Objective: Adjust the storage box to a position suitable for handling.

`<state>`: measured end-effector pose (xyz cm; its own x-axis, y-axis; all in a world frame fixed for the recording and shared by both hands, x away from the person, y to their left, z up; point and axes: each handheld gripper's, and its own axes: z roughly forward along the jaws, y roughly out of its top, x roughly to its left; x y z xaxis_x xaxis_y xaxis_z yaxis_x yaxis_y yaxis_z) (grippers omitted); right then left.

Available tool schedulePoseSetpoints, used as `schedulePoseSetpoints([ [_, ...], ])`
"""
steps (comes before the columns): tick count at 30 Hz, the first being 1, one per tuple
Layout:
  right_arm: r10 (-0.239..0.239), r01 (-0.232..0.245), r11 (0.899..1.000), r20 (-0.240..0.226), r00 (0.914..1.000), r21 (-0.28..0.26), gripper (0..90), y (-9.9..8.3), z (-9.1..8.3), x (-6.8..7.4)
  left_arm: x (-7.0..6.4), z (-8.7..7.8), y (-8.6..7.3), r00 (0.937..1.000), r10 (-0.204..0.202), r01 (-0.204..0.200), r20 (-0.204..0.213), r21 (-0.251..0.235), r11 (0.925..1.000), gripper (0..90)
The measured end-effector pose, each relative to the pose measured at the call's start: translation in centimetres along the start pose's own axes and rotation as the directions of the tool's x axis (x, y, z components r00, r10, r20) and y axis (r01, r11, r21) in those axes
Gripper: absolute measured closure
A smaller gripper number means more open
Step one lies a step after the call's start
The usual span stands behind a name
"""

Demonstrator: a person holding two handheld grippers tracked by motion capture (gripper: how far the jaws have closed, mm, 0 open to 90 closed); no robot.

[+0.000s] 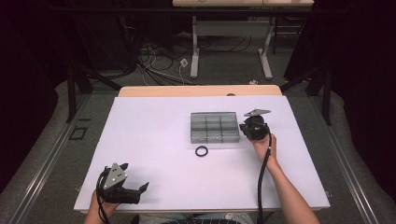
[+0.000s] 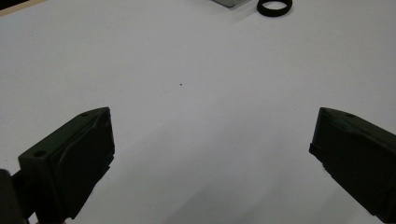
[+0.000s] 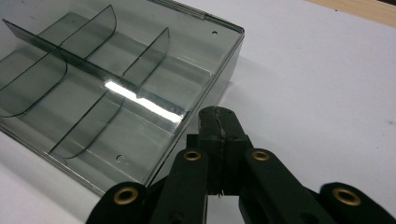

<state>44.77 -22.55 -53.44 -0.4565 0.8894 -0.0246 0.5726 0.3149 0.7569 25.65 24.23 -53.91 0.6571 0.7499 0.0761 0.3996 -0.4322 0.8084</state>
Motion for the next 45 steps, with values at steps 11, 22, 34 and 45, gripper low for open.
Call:
schedulePoseSetpoints([
  [11,-0.009,0.009,1.000,0.000,1.0000,0.014,90.0,-0.1,0.2,0.3,0.0,0.1,0.0,1.0000,-0.001,0.001,-0.003,-0.009,1.0000,0.0],
  [22,0.001,-0.001,1.000,0.000,1.0000,0.006,90.0,-0.2,0.3,0.3,-0.1,0.0,0.0,1.0000,0.001,-0.001,-0.003,0.000,1.0000,0.0],
  [34,0.023,-0.023,1.000,0.008,0.9997,-0.003,90.0,-0.2,0.4,0.5,-0.1,0.1,0.0,1.0000,0.003,-0.003,-0.003,-0.006,1.0000,0.0],
  [45,-0.012,0.012,1.000,-0.004,0.9999,-0.010,90.0,0.0,0.7,1.4,-0.1,0.1,0.0,1.0000,0.004,-0.004,-0.002,-0.006,1.0000,0.0],
])
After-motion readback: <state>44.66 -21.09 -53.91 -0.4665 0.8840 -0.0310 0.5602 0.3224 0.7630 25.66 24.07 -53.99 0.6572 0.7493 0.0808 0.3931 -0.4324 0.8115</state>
